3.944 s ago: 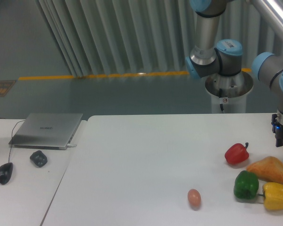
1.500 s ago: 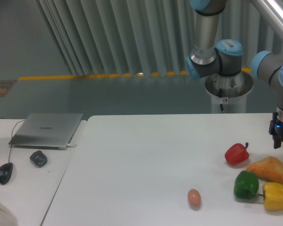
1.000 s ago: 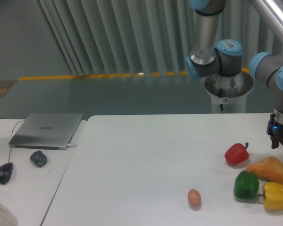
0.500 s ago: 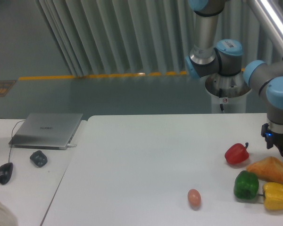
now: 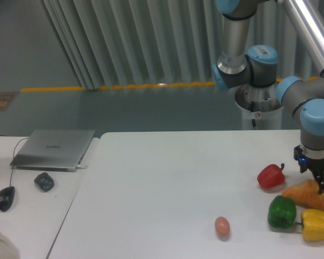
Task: Place the triangular bread in the basket
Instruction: 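Lower the gripper onto the triangular bread and close on it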
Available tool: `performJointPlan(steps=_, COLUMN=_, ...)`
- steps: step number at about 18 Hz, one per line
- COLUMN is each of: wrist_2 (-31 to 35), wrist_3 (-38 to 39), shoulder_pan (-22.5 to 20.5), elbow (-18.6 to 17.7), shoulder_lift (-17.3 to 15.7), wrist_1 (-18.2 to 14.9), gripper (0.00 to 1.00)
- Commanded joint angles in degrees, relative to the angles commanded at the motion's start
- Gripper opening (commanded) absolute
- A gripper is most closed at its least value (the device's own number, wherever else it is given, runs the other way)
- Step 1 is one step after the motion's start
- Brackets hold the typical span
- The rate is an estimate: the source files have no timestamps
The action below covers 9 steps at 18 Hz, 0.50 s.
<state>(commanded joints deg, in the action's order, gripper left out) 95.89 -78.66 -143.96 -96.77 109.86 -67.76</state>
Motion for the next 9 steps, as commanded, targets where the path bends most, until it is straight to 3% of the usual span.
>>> performJointPlan(steps=2, wrist_2=-0.18, wrist_3=0.0, shoulder_pan=0.0, elbow=0.09, shoulder_lift=-0.09, wrist_1=0.09, gripper=0.31)
performJointPlan(steps=6, wrist_2=-0.27, wrist_3=0.0, shoulder_pan=0.0, elbow=0.44, shoulder_lift=-0.09, wrist_1=0.09, gripper=0.03)
performJointPlan(steps=9, wrist_2=-0.35, wrist_3=0.7, shoulder_pan=-0.09, elbow=0.7, shoulder_lift=-0.09, wrist_1=0.09, gripper=0.0)
